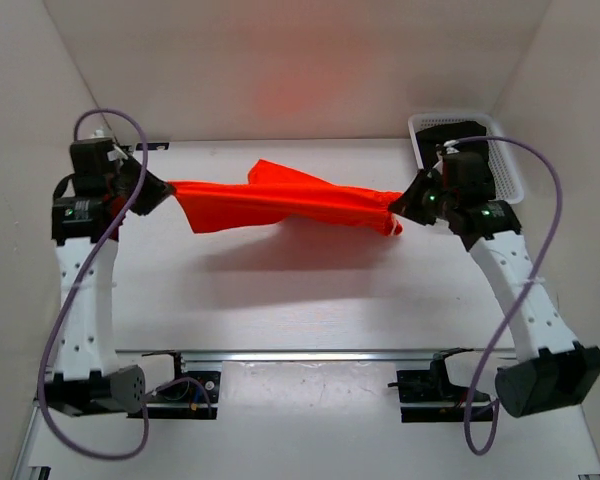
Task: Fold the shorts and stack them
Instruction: Flatten the shorts out
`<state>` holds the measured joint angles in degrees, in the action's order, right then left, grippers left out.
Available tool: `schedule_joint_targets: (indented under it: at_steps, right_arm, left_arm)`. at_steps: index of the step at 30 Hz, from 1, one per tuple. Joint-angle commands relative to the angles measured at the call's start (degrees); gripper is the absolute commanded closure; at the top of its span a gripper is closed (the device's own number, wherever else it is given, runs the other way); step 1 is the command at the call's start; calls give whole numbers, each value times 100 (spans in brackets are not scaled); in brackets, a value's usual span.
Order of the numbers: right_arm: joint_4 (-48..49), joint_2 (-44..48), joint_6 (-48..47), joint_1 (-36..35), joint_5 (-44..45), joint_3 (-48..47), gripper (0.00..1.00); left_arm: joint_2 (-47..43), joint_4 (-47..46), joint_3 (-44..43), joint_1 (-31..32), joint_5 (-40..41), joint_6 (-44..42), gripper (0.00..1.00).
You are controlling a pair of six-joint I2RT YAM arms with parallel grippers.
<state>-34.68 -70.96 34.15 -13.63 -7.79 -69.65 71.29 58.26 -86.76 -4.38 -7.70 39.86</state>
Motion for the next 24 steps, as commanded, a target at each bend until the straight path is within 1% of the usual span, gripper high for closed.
schedule_joint_targets:
  at_steps: [1,2,4,5,7,8,10,11,13,14,16,18,20,21,22,23,24]
  right_arm:
    - [-1372,573,-901,27,42,-689,100]
    - [-1532,687,-980,27,-29,-1021,100]
    - [-1813,1030,-1208,27,-161,-1339,100]
    - [-2102,1127,-1261,27,-222,-1515,100]
    - [-2419,1391,-1445,27,-476,-2007,100]
    - [-2734,1461,-1507,27,-573,-2174,100]
    - [-3026,1629,-1586,27,-749,-2682,100]
    - [-3254,1629,-1648,27,-985,-2842,100]
    - [-3475,1699,-1649,27,-1197,-3185,100]
    - [-3563,1699,-1579,27,-1320,-3491,100]
    - [-3704,1699,-1499,27,-1575,-3739,100]
    - [-3783,1699,-1420,27,-1576,-3968,100]
    - [-3783,1638,-1289,27,-1576,-3969,100]
    - [-3783,1586,-1288,27,-1454,-3969,100]
    - [-3679,1585,-1288,27,-1358,-3838,100]
    - [-3591,1533,-1288,27,-1226,-3689,100]
    - [-3460,1480,-1288,27,-1094,-3496,100]
  left_arm:
    - [-509,730,-804,-54,-117,-171,90]
    - [-615,826,-964,-54,-117,-171,90]
    - [-940,888,-1263,-54,-117,-171,90]
    - [-1037,950,-1560,-54,-117,-110,90]
    - [-1282,1169,-1878,-54,40,-110,90]
    - [-1345,1257,-2262,-54,111,-110,90]
    - [-1459,1502,-2668,-54,355,-171,90]
    - [-1460,1591,-3106,-54,479,-171,90]
    - [-1460,1749,-3538,52,943,-171,90]
    - [-1460,1889,-3967,121,1077,-171,90]
    - [-1329,1969,-4374,175,1366,-118,90]
    - [-1205,1970,-4908,175,1438,-118,90]
    - [-969,1970,-5148,175,1491,-118,90]
    - [-881,1970,-5149,175,1491,-118,90]
    - [-810,1744,-5019,175,1491,-118,90]
    - [-809,1507,-4748,175,1491,-188,90]
    - [-757,1208,-3962,175,1491,-189,90]
